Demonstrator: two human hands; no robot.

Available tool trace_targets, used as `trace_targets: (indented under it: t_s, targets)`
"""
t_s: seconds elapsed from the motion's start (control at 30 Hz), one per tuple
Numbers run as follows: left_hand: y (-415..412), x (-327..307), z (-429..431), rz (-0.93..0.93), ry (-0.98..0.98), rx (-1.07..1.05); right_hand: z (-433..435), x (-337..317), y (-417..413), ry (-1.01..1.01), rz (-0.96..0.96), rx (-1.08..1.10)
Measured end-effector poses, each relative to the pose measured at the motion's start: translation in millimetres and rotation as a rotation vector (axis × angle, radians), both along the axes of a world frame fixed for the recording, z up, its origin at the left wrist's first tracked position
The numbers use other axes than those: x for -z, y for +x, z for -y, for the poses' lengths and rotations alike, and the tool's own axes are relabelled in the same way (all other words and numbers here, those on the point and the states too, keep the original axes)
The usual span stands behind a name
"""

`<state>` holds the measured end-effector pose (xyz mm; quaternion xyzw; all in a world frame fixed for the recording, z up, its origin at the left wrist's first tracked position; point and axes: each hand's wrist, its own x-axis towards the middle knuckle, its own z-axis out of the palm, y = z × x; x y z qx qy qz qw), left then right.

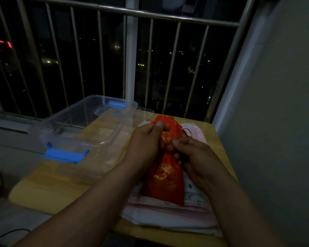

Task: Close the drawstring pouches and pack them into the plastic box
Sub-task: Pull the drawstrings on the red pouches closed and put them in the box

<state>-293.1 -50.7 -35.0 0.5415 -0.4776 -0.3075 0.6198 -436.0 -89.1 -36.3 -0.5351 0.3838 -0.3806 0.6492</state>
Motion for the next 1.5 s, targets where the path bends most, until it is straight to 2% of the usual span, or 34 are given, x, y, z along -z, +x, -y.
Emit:
trace_targets:
  t_s: [0.1,0.23,0.4,0.5,0.73,0.83,0.93,1.07,1.23,1.43,1.5]
  targets:
    - [9,-13,-2,0.058,-0.026,0.015,-1,-7,1,-0.159,-0.2,0.035]
    - [7,-26,0,0.205,-0.018,0.15,-6,-11,0,-0.337,-0.327,0.01]
    - [-3,-25,8,0.157,0.011,0.306,-9,-10,0,-0.483,-0.387,-0.011]
    - [-6,-26,12,0.221,-0.005,0.306,-8,-8,0,-0.539,-0.413,-0.001]
    - [11,-3,-1,0.743,-0.024,0.22,4,-2,-7,-0.217,-0.223,0.046]
    - [18,2,-5,0.873,-0.059,0.187,6,-5,-7,-0.165,-0.175,0.02]
    - [21,6,-5,0.952,-0.121,0.066,5,-4,-7,-0.142,-0.186,0.01]
    - [21,8,-9,0.941,-0.142,-0.035,4,-2,-8,-0.166,-0.216,0.035]
    - [23,11,-8,0.879,-0.016,-0.04,6,2,-10,-0.238,-0.216,0.06]
    - [20,9,-14,0.822,0.112,0.157,5,2,-13,-0.36,-0.234,0.036]
    - [19,10,-14,0.882,0.076,0.123,6,1,-13,-0.383,-0.253,0.033]
